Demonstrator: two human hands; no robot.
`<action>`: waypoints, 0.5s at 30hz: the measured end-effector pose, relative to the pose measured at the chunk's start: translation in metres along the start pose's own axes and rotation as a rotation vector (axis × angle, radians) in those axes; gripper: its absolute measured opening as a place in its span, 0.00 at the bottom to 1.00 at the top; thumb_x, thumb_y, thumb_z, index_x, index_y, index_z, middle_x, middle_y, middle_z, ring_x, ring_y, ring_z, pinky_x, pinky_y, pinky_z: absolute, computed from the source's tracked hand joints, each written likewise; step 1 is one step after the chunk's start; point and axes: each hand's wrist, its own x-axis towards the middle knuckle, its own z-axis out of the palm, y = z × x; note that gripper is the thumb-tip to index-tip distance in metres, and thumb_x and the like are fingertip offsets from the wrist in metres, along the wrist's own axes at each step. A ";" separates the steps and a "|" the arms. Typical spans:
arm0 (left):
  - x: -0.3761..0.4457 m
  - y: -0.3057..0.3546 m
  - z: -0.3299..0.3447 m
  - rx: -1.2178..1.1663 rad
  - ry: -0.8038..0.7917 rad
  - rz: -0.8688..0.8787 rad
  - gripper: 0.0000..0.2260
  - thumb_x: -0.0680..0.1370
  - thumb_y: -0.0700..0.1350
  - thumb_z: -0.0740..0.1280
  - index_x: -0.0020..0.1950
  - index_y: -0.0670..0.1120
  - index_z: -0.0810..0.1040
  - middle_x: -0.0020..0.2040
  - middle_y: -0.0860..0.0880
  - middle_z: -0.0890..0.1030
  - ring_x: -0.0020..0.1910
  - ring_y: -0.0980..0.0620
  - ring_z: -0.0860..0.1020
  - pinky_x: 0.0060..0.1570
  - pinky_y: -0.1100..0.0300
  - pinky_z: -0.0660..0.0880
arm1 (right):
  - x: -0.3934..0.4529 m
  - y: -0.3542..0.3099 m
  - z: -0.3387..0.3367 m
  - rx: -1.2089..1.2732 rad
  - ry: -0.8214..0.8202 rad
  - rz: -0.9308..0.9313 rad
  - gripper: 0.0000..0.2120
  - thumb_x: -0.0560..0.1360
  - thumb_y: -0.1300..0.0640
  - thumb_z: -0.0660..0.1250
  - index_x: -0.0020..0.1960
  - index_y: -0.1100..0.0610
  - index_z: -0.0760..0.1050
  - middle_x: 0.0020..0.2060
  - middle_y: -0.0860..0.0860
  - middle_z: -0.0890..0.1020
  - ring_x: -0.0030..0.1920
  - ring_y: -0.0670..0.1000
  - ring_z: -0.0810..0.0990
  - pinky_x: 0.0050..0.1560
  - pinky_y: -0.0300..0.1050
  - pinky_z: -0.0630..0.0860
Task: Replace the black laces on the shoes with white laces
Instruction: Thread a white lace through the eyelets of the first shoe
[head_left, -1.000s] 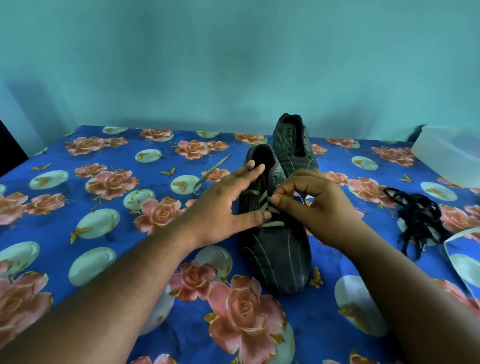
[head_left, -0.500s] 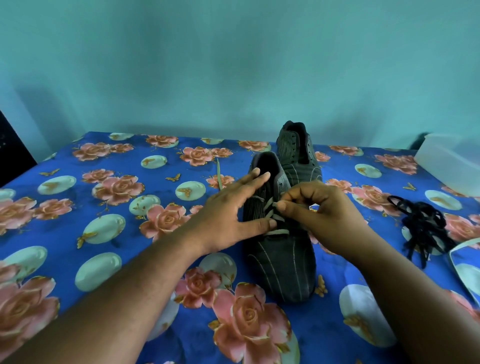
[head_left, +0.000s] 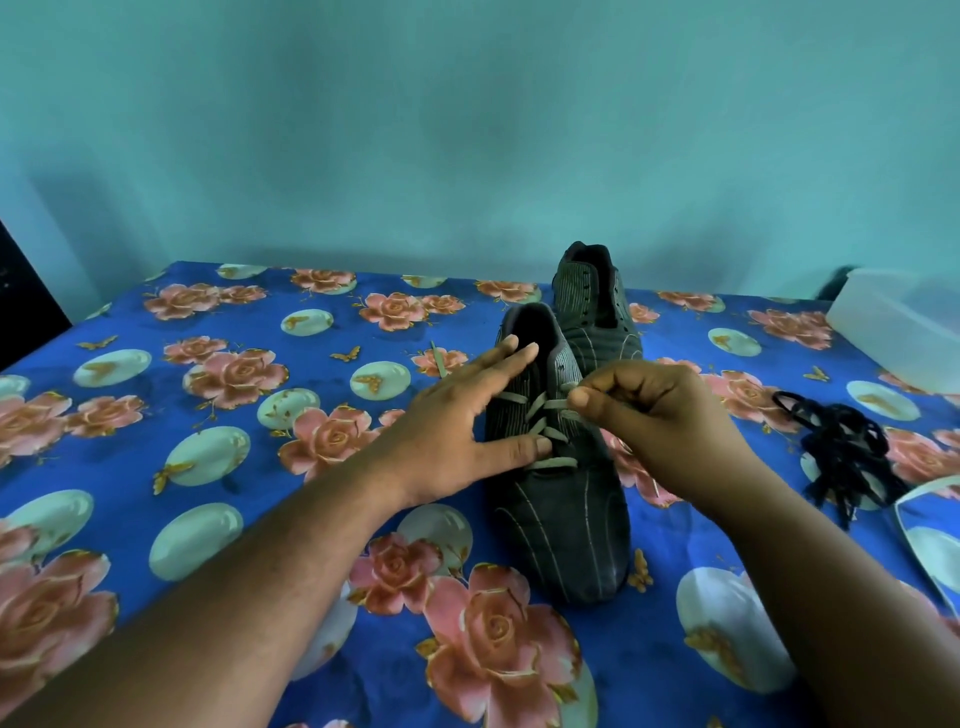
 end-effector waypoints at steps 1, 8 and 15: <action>0.000 0.001 0.000 0.004 0.000 -0.003 0.41 0.68 0.74 0.66 0.78 0.72 0.53 0.80 0.70 0.50 0.79 0.66 0.46 0.80 0.41 0.53 | 0.000 0.001 -0.002 0.115 -0.007 0.009 0.09 0.76 0.48 0.72 0.42 0.52 0.80 0.23 0.57 0.69 0.21 0.52 0.66 0.21 0.56 0.66; 0.000 0.000 -0.001 -0.004 -0.001 -0.008 0.42 0.68 0.74 0.66 0.79 0.71 0.53 0.80 0.69 0.51 0.81 0.63 0.48 0.80 0.43 0.55 | 0.009 0.007 -0.011 0.473 0.271 0.015 0.09 0.76 0.58 0.62 0.37 0.55 0.70 0.27 0.49 0.63 0.29 0.49 0.60 0.34 0.43 0.59; -0.001 0.002 -0.001 -0.002 -0.004 -0.012 0.41 0.70 0.71 0.68 0.80 0.69 0.54 0.81 0.69 0.51 0.81 0.62 0.48 0.80 0.44 0.54 | 0.010 0.020 0.006 -0.427 0.138 -0.276 0.14 0.77 0.38 0.65 0.50 0.48 0.78 0.45 0.44 0.78 0.51 0.47 0.75 0.52 0.41 0.70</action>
